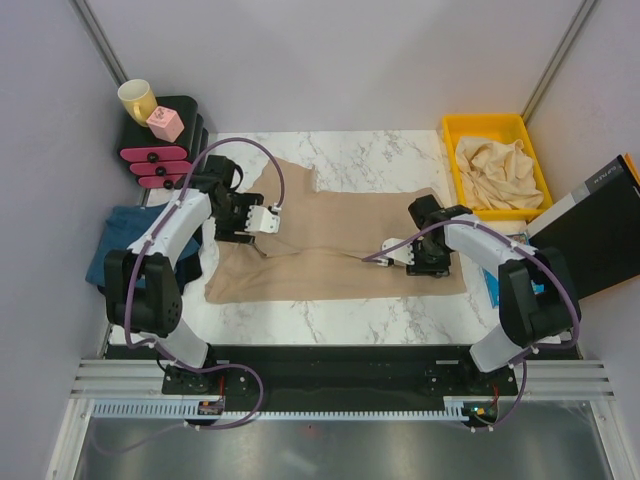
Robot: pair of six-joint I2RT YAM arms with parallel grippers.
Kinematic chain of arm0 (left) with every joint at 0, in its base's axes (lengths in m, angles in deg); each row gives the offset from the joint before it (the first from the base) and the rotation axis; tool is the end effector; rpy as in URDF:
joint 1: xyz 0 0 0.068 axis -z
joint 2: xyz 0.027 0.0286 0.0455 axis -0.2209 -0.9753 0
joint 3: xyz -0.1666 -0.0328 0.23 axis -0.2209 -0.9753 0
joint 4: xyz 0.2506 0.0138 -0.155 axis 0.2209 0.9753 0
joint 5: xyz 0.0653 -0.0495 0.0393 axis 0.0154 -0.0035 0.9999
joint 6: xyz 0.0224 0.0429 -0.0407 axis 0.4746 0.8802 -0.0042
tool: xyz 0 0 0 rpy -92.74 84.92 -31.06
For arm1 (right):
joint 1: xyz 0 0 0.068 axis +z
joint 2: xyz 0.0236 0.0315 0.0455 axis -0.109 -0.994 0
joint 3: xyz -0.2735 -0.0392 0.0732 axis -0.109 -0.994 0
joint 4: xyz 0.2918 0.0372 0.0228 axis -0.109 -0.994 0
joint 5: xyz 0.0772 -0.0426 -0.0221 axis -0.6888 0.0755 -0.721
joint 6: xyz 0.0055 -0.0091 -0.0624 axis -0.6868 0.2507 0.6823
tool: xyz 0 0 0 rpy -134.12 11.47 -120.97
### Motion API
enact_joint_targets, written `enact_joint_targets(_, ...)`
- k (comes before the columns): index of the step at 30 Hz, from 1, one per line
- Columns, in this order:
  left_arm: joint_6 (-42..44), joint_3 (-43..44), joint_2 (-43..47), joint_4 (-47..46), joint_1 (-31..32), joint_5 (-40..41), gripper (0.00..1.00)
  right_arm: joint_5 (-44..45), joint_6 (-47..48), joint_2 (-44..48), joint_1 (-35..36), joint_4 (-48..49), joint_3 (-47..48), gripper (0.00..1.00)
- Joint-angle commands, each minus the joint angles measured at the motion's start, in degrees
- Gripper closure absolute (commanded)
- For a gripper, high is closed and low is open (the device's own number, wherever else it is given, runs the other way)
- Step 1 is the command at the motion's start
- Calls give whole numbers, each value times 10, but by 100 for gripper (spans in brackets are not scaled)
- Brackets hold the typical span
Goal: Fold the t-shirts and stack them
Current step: Fold the tshirt
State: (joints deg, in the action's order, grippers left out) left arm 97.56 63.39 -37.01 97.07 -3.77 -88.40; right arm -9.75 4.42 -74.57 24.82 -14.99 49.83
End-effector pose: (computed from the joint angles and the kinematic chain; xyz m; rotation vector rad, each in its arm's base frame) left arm 0.3516 -0.0675 0.2441 2.1438 1.7089 0.0409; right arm 0.2867 0.0960 0.1701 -2.1065 2.1940 -0.0797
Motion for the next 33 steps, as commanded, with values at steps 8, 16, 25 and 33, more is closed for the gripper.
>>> enact_joint_targets(8,-21,24,-10,-29,0,1,21,27,-14,-41,-11,114,-29,65)
enact_joint_targets(16,-25,17,-9,-35,0,3,21,38,-14,-30,-11,126,-21,87)
enact_joint_targets(25,-32,14,-13,-41,8,-2,21,62,17,-23,-11,115,35,94)
enact_joint_targets(33,-43,12,-16,-47,15,-3,21,82,17,-51,-11,152,63,75)
